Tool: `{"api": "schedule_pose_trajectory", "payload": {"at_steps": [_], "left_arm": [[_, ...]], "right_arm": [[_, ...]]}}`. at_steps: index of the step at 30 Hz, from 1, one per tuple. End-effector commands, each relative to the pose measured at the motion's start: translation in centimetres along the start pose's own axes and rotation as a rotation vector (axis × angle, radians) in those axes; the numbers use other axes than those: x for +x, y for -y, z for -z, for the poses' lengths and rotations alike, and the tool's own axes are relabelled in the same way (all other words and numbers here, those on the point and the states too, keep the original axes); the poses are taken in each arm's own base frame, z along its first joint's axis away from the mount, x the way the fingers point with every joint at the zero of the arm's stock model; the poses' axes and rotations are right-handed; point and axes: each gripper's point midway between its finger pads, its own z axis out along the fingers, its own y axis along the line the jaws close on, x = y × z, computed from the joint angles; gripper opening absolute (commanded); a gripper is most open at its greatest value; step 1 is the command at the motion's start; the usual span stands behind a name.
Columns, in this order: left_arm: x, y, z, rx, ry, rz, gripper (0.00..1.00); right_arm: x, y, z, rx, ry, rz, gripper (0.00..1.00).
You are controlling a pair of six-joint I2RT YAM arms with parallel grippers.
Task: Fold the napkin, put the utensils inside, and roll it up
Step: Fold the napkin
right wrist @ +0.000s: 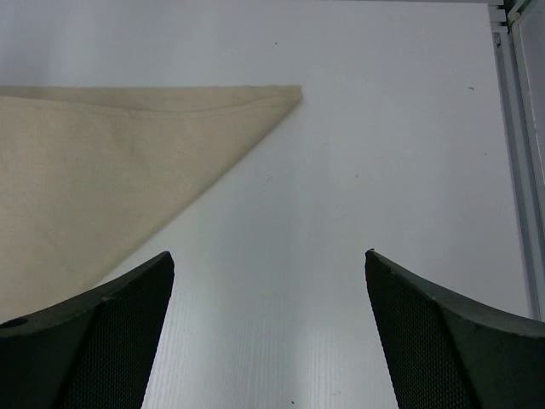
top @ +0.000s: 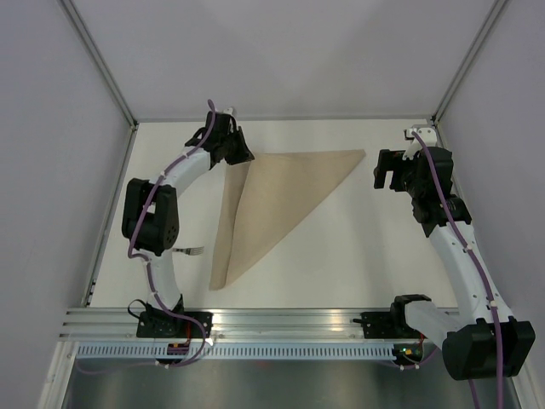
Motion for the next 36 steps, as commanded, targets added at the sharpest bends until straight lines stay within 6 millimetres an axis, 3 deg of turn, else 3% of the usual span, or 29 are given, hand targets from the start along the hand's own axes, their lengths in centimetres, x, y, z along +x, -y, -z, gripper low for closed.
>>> {"api": "schedule_pose_trajectory", "payload": {"at_steps": [1, 23, 36], "left_arm": [[-2.2, 0.0, 0.5, 0.027, 0.016, -0.015, 0.02], [-5.6, -3.3, -0.3, -0.005, 0.024, 0.022, 0.02], [-6.2, -4.5, -1.4, -0.013, 0.008, 0.027, 0.02]], "right_arm": [[0.2, 0.0, 0.2, 0.0, 0.002, -0.008, 0.98], [0.4, -0.1, 0.1, -0.005, -0.004, -0.008, 0.98], [0.7, -0.1, -0.3, -0.007, -0.018, -0.006, 0.98]]}}
